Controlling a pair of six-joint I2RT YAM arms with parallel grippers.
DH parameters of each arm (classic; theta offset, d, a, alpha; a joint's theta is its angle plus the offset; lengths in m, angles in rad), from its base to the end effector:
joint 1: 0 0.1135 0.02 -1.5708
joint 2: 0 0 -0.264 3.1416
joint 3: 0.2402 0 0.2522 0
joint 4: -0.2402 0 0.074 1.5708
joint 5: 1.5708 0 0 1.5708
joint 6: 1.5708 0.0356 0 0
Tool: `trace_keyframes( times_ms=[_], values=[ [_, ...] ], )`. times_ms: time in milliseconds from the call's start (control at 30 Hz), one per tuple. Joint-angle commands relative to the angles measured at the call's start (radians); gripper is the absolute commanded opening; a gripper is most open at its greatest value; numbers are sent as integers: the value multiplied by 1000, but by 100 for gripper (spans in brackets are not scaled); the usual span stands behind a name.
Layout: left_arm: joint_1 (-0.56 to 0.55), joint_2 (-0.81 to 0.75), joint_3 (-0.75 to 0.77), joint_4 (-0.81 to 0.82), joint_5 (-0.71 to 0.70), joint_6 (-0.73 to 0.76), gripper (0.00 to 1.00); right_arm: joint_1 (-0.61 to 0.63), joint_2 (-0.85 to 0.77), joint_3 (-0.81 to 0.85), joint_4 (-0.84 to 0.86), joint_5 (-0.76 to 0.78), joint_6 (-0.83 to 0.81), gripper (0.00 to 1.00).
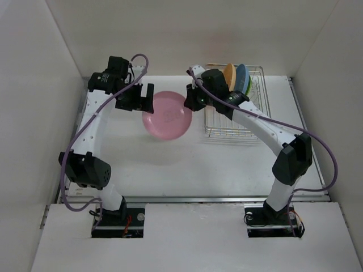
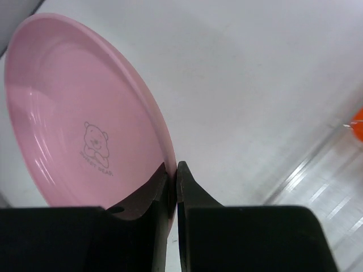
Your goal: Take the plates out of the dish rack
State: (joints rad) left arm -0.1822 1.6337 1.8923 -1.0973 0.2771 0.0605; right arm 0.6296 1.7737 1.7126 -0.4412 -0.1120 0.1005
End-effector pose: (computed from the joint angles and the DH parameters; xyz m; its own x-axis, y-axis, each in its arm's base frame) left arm 0.3232 -0.0694 0.4171 -0.7087 0.1897 -0.6795 0.3977 0.9030 -0.1627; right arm 0.3349 0.2489 0.3644 -0.4538 -0.2072 -0.8667 -0.6219 0.7702 0.1415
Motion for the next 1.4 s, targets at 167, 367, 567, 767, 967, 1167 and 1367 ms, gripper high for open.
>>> trace_keyframes(
  times_ms=[167,367,567,767,967,1167,1367],
  values=[
    [0,40,-117,-46,53,53,80,4,-7,-25,265,-374,94,0],
    [9,58,-99,-55,41,53,0,4,13,-44,256,-335,104,0],
    [18,113,-133,-55,-24,44,0,-16,23,-18,164,-146,136,18],
    [84,195,-211,-12,-36,32,0,-96,14,7,99,-5,168,73],
    [219,270,-220,28,-4,13,0,-174,-53,4,61,199,212,80],
    [320,336,-220,57,-13,-5,0,-292,64,186,-118,598,327,80],
    [389,390,-220,42,-23,-30,2,-372,178,317,-148,767,340,73]
  ],
)
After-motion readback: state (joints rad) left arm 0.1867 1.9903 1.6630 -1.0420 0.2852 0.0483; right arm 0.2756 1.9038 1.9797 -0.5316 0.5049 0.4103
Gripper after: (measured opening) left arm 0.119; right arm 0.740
